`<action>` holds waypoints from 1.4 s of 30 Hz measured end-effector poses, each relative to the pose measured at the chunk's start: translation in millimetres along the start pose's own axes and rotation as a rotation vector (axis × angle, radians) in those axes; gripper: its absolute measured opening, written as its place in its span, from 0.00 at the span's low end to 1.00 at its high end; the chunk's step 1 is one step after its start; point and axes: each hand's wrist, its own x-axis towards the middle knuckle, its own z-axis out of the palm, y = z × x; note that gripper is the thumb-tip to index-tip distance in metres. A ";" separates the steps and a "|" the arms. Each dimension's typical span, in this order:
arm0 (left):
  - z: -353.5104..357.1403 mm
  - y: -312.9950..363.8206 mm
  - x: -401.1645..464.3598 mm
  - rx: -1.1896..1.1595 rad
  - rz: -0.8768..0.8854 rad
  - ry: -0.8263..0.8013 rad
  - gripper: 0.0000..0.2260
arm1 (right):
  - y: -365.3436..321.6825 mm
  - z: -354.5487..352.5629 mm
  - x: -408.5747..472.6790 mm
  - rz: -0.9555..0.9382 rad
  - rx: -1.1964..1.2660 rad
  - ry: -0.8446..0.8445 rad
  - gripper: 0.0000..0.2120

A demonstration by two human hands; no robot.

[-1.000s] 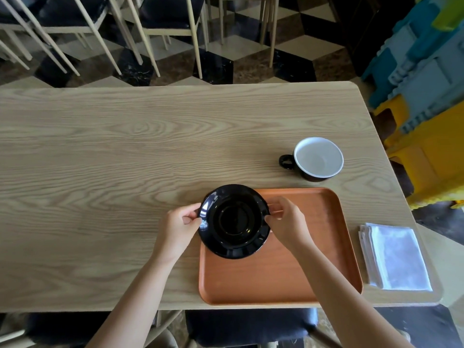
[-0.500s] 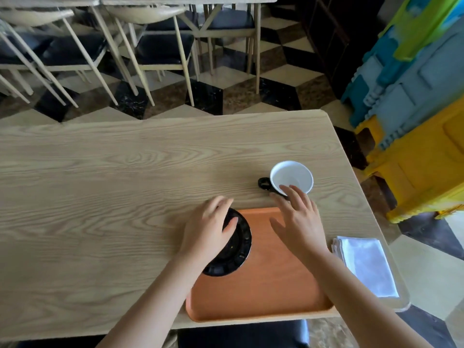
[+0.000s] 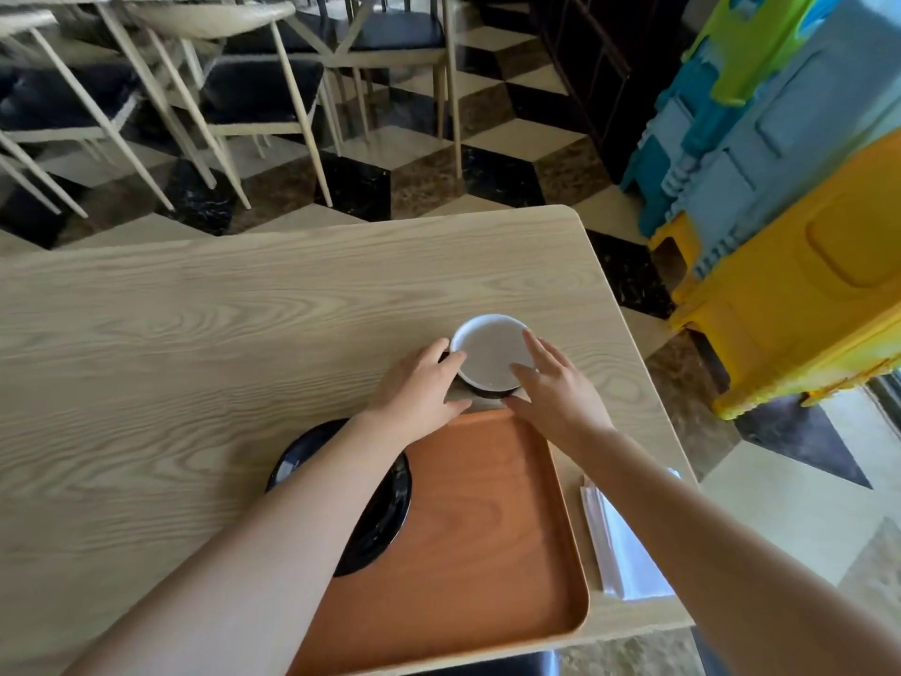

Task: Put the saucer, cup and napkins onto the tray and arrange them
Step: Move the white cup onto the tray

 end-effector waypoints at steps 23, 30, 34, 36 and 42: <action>0.6 12.7 -110.4 -0.203 0.056 0.324 0.16 | -49.4 9.8 -91.1 0.048 0.570 0.293 0.41; 18.1 16.1 -122.7 -0.254 0.033 0.295 0.16 | -45.8 22.9 -99.8 0.064 0.596 0.238 0.42; 22.1 21.7 -119.0 -0.253 0.033 0.288 0.15 | -37.9 26.7 -100.6 0.054 0.561 0.249 0.42; 24.0 24.6 -117.1 -0.248 0.023 0.286 0.16 | -33.1 27.3 -99.5 0.047 0.557 0.248 0.42; 23.6 26.2 -106.3 -0.237 0.005 0.287 0.17 | -27.0 25.4 -91.0 0.072 0.584 0.231 0.42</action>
